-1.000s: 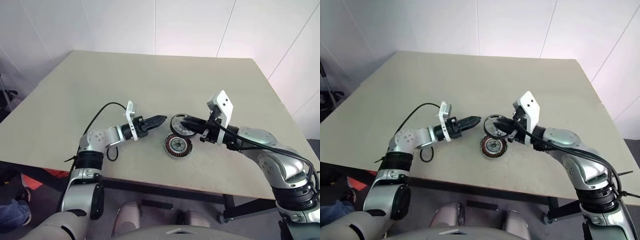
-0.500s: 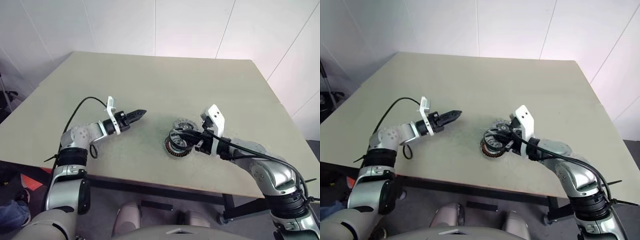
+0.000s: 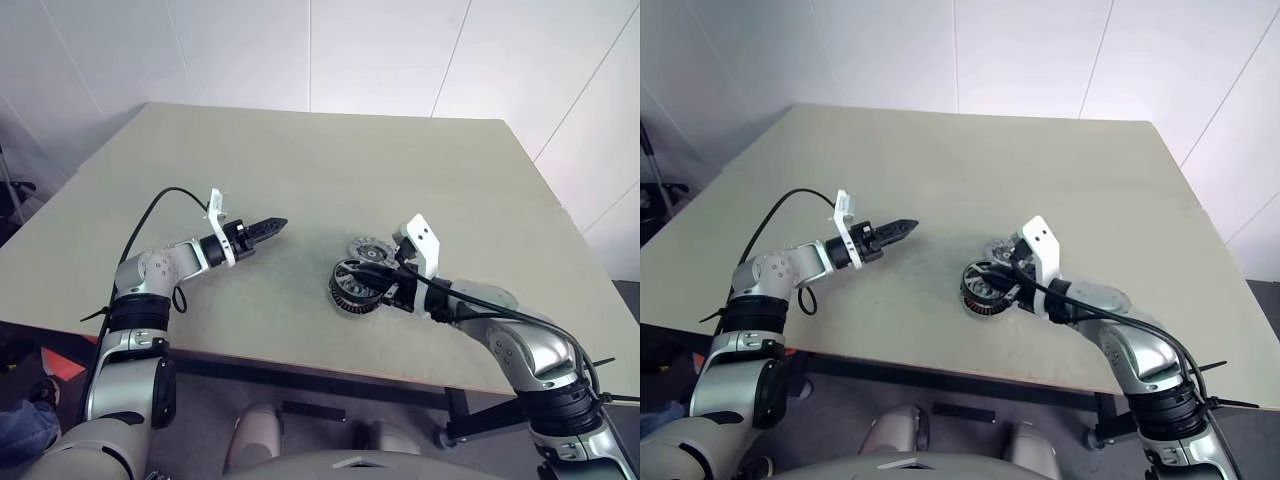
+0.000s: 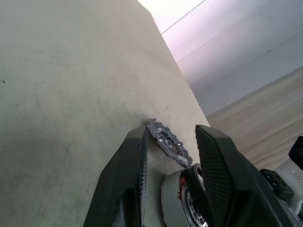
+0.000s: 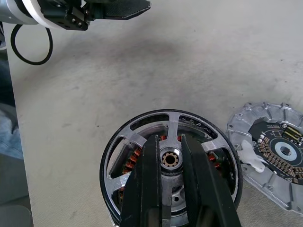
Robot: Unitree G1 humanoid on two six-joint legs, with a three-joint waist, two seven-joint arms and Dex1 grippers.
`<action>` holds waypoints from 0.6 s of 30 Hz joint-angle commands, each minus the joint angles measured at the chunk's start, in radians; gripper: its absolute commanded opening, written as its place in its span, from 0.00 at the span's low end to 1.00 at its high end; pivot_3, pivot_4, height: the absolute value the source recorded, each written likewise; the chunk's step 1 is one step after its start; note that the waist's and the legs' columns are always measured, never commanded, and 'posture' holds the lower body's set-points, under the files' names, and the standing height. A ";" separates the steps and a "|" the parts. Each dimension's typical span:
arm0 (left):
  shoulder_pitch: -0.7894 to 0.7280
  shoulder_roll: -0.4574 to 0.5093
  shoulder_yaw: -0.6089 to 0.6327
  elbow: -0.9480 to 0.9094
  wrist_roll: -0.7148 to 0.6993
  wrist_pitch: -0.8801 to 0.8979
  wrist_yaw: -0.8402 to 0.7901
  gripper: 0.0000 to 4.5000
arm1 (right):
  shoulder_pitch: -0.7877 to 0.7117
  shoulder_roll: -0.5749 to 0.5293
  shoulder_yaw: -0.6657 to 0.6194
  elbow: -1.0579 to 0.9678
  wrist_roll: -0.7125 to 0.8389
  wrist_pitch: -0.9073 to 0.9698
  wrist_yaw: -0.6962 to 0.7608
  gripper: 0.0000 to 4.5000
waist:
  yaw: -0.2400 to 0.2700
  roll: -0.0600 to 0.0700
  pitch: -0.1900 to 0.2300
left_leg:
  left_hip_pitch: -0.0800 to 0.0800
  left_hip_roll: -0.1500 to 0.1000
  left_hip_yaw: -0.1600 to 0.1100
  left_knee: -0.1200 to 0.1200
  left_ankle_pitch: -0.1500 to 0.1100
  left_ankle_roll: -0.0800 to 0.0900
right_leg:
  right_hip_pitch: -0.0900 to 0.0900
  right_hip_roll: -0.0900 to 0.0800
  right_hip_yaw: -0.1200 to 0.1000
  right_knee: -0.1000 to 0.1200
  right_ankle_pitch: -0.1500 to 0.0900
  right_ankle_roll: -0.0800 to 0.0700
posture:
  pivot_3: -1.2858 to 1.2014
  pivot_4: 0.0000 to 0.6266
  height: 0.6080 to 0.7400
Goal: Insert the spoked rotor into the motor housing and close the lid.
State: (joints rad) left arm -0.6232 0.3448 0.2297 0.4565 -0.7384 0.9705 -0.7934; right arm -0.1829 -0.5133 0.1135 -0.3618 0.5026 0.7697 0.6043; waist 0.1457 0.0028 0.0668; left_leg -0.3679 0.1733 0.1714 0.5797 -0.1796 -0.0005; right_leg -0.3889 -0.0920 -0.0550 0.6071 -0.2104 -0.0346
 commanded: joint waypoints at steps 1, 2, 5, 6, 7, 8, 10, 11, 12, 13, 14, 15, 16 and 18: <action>-0.026 0.009 0.000 -0.036 0.004 -0.013 -0.013 0.38 | -0.015 0.007 -0.001 -0.015 -0.015 -0.023 0.001 0.06 | 0.000 0.000 0.000 | 0.000 0.000 0.000 0.000 0.000 0.000 | 0.000 0.000 0.000 0.000 0.000 0.000 | 0.52 0.00 1.00; -0.028 0.010 0.000 -0.033 0.006 -0.015 -0.014 0.38 | -0.015 0.009 -0.001 -0.014 -0.016 -0.022 0.001 0.06 | 0.000 0.000 0.000 | 0.000 0.000 0.000 0.000 0.000 0.000 | 0.000 0.000 0.000 0.000 0.000 0.000 | 0.52 0.00 1.00; -0.031 0.011 0.000 -0.027 0.012 -0.019 -0.018 0.38 | -0.014 0.016 -0.002 -0.007 -0.021 -0.020 0.000 0.06 | 0.000 0.000 0.000 | 0.000 0.000 0.000 0.000 0.000 0.000 | 0.000 0.000 0.000 0.000 0.000 0.000 | 0.52 0.00 1.00; -0.032 0.010 0.000 -0.026 0.014 -0.019 -0.020 0.38 | -0.013 0.018 -0.004 -0.004 -0.022 -0.020 0.000 0.06 | 0.000 0.000 0.000 | 0.000 0.000 0.000 0.000 0.000 0.000 | 0.000 0.000 0.000 0.000 0.000 0.000 | 0.52 0.00 1.00; -0.034 0.010 -0.001 -0.025 0.017 -0.020 -0.021 0.38 | -0.013 0.020 -0.005 -0.002 -0.024 -0.021 -0.001 0.06 | 0.000 0.000 0.000 | 0.000 0.000 0.000 0.000 0.000 0.000 | 0.000 0.000 0.000 0.000 0.000 0.000 | 0.52 0.00 1.00; -0.035 0.008 -0.002 -0.024 0.019 -0.021 -0.022 0.39 | -0.013 0.020 -0.005 -0.004 -0.029 -0.025 -0.003 0.22 | 0.000 0.000 0.000 | 0.000 0.000 0.000 0.000 0.000 0.000 | 0.000 0.000 0.000 0.000 0.000 0.000 | 0.52 0.00 1.00; -0.038 0.006 -0.004 -0.019 0.023 -0.025 -0.024 0.39 | -0.014 0.019 -0.010 -0.017 -0.030 -0.031 0.000 0.36 | 0.000 0.000 0.000 | 0.000 0.000 0.000 0.000 0.000 0.000 | 0.000 0.000 0.000 0.000 0.000 0.000 | 0.52 0.00 1.00; -0.038 0.005 -0.006 -0.017 0.025 -0.027 -0.025 0.39 | -0.015 0.019 -0.014 -0.025 -0.029 -0.033 0.003 0.43 | 0.000 0.000 0.000 | 0.000 0.000 0.000 0.000 0.000 0.000 | 0.000 0.000 0.000 0.000 0.000 0.000 | 0.52 0.00 1.00; -0.038 0.004 -0.006 -0.015 0.026 -0.029 -0.025 0.39 | -0.018 0.018 -0.020 -0.030 -0.024 -0.032 0.005 0.43 | -0.001 0.000 0.000 | 0.000 0.000 0.000 0.000 0.000 0.000 | 0.000 0.000 0.000 0.000 0.000 0.000 | 0.52 0.00 1.00; -0.039 0.002 -0.006 -0.014 0.027 -0.031 -0.025 0.39 | -0.021 0.016 -0.025 -0.032 -0.021 -0.031 0.007 0.43 | 0.000 0.000 0.000 | 0.000 0.000 0.000 0.000 0.000 0.000 | 0.000 0.000 0.000 0.000 0.000 0.000 | 0.52 0.00 1.00; -0.039 -0.001 -0.004 -0.013 0.024 -0.031 -0.024 0.39 | -0.024 0.012 -0.027 -0.034 -0.022 -0.031 0.008 0.43 | 0.000 0.000 0.000 | 0.000 0.000 0.000 0.000 0.000 0.000 | 0.000 0.000 0.000 0.000 0.000 0.000 | 0.52 0.00 1.00; -0.040 -0.003 -0.003 -0.012 0.023 -0.032 -0.024 0.39 | -0.026 0.009 -0.027 -0.034 -0.023 -0.031 0.010 0.43 | 0.000 0.000 0.000 | 0.000 0.000 0.000 0.000 0.000 0.000 | 0.000 0.000 0.000 0.000 0.000 0.000 | 0.52 0.00 1.00; -0.040 -0.005 -0.002 -0.012 0.023 -0.033 -0.023 0.39 | -0.028 0.005 -0.030 -0.038 -0.022 -0.031 0.014 0.43 | 0.000 0.000 0.000 | 0.000 0.000 0.000 0.000 0.000 0.000 | 0.000 0.000 0.000 0.000 0.000 0.000 | 0.52 0.00 1.00; -0.041 -0.009 -0.003 -0.011 0.025 -0.036 -0.022 0.39 | -0.037 0.001 -0.042 -0.052 -0.006 -0.027 0.023 0.43 | 0.000 0.000 0.000 | 0.000 0.000 0.000 0.000 0.000 0.000 | 0.000 0.000 0.000 0.000 0.000 0.000 | 0.52 0.00 1.00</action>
State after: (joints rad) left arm -0.6290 0.3346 0.2259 0.4605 -0.7144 0.9471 -0.8033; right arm -0.1904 -0.5051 0.1119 -0.3635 0.4749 0.7590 0.6152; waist 0.1453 0.0028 0.0668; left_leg -0.3679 0.1733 0.1714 0.5797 -0.1795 -0.0005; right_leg -0.3889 -0.0920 -0.0550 0.6072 -0.2104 -0.0348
